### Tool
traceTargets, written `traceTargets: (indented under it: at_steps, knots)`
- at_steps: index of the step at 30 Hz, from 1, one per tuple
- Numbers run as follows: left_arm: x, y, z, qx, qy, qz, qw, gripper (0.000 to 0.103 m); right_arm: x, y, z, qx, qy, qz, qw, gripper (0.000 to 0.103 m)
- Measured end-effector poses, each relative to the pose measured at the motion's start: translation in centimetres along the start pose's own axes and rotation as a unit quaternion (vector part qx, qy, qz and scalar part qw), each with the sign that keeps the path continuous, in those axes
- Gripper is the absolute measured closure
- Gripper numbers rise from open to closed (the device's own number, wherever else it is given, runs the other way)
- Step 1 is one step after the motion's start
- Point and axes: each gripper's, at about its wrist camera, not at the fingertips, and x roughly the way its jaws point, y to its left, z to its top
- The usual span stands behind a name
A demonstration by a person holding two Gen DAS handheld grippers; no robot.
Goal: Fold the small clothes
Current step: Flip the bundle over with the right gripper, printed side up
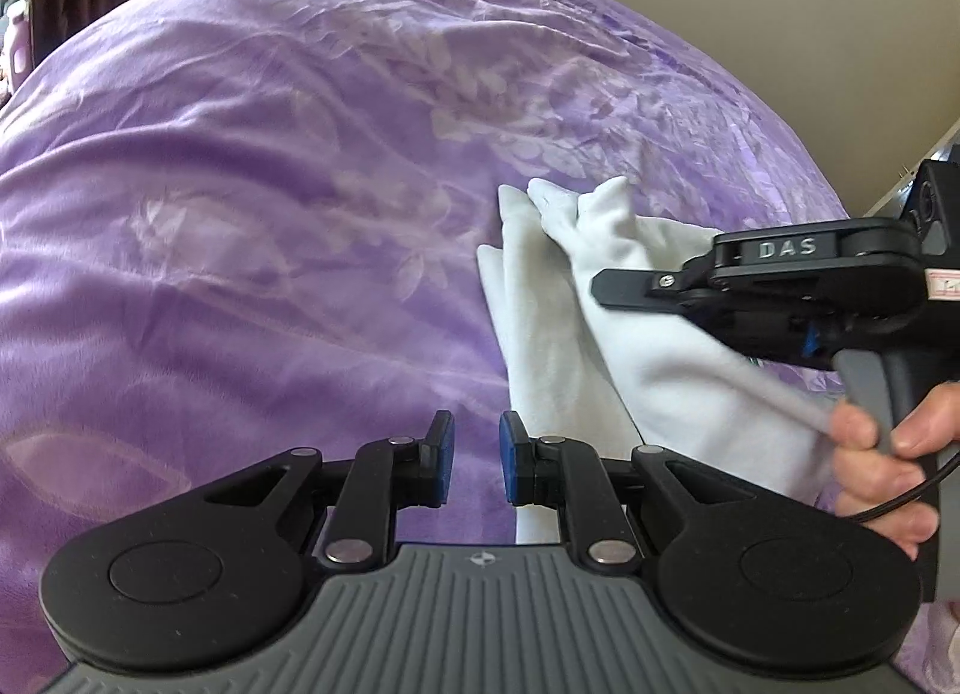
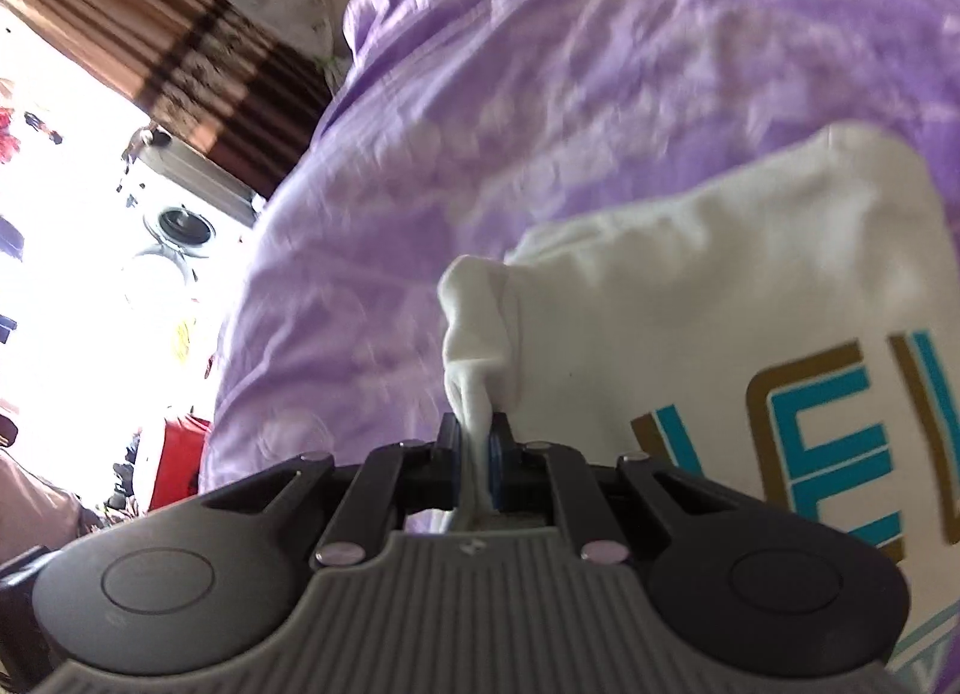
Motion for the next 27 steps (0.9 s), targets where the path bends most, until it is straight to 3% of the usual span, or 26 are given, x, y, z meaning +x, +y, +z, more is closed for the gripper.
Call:
traceTargets:
  at_steps: [7,10,12,18,21,23,27]
  knots:
    - [-1.0,-0.1,-0.1,-0.010,0.002,0.006,0.9999,0.086,3.6,1.4,-1.0,-0.045,0.026,-0.035,0.998,0.096]
    - [-2.4,-0.6,-0.2,-0.006,-0.002,0.011,0.9999,0.084,3.1,2.4,-1.1,-0.076,0.028,-0.044,0.996,0.083]
    - [-3.5,-1.0,-0.2,-0.004,-0.008,0.008,0.9999,0.079,1.6,3.0,-1.1,-0.094,0.023,-0.039,0.995,0.074]
    - [-6.7,-2.3,-1.0,-0.042,-0.023,-0.040,0.9981,0.064,-5.7,4.4,-3.0,-0.136,-0.009,-0.009,0.991,0.068]
    - [-7.8,-2.6,-1.6,-0.068,-0.019,-0.077,0.9945,0.045,-9.8,3.9,-4.2,-0.153,-0.035,-0.012,0.987,0.065]
    - [-8.1,-2.5,-2.2,-0.092,-0.008,-0.108,0.9899,0.039,-12.4,2.8,-5.3,-0.165,-0.051,-0.024,0.985,0.062]
    - [-7.9,-2.0,-3.8,-0.113,-0.004,-0.086,0.9899,0.034,-15.6,-0.7,-8.0,-0.167,-0.062,-0.044,0.983,0.058]
